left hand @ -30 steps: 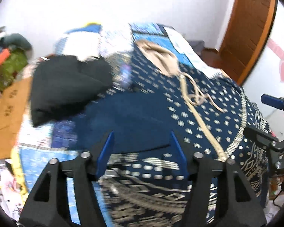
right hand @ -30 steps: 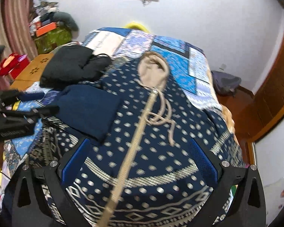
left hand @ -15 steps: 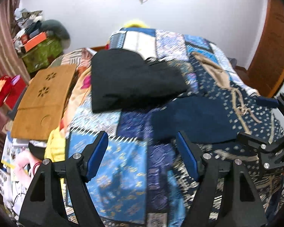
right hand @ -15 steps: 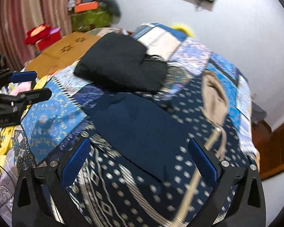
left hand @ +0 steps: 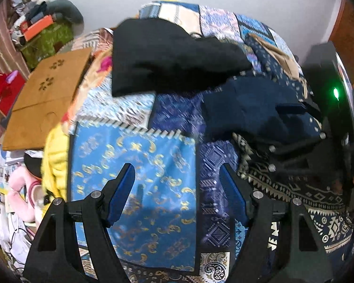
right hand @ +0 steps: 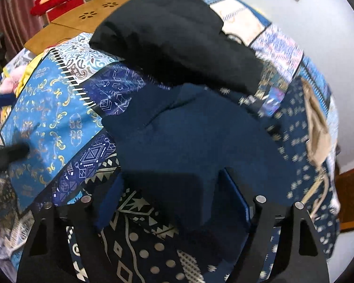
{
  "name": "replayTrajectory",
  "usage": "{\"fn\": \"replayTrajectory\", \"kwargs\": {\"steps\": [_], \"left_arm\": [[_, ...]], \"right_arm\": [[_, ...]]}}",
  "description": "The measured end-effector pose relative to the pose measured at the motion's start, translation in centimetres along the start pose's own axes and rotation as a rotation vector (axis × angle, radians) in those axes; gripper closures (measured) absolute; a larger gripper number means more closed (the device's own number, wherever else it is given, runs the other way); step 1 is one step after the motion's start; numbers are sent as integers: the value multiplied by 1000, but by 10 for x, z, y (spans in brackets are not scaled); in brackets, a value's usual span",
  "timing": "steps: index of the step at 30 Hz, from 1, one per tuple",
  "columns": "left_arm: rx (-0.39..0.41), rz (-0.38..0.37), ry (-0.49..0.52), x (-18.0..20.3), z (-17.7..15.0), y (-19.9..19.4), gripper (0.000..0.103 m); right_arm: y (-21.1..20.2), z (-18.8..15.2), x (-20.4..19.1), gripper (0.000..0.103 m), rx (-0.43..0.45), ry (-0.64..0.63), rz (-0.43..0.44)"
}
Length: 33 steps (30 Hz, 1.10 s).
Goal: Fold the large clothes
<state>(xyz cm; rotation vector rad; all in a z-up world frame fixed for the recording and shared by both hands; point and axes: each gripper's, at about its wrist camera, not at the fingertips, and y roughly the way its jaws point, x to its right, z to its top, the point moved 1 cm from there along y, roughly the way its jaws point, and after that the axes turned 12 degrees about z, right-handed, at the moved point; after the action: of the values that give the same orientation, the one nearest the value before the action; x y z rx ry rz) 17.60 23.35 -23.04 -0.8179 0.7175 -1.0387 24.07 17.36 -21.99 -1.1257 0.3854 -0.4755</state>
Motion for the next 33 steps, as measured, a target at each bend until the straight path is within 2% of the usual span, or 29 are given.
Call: {"fn": "replayTrajectory", "kwargs": {"steps": [3,5,7,13,17,20,27,33], "left_arm": [[-39,-38,27,13,-5,12,30],[-63,-52,48,24,-9,20,30],[-78,-59,60,32,-10,25,30],[-113,-72,60,53,-6,41,30],[-103,-24,44,60,-1,49,30],[-113,-21,19,59,3,52,30],[-119,16,-7,62,9,54,27],[-118,46,-33,64,1,49,25]], "right_arm": [[3,-2,3,42,3,19,48],[0,-2,1,60,19,1,50],[-7,-3,0,92,34,1,57],[-44,-5,13,95,128,79,94],[-87,-9,36,96,242,167,101],[-117,-17,57,96,323,230,76],[-185,-62,126,96,454,404,-26],[-197,-122,173,96,452,573,-52]]}}
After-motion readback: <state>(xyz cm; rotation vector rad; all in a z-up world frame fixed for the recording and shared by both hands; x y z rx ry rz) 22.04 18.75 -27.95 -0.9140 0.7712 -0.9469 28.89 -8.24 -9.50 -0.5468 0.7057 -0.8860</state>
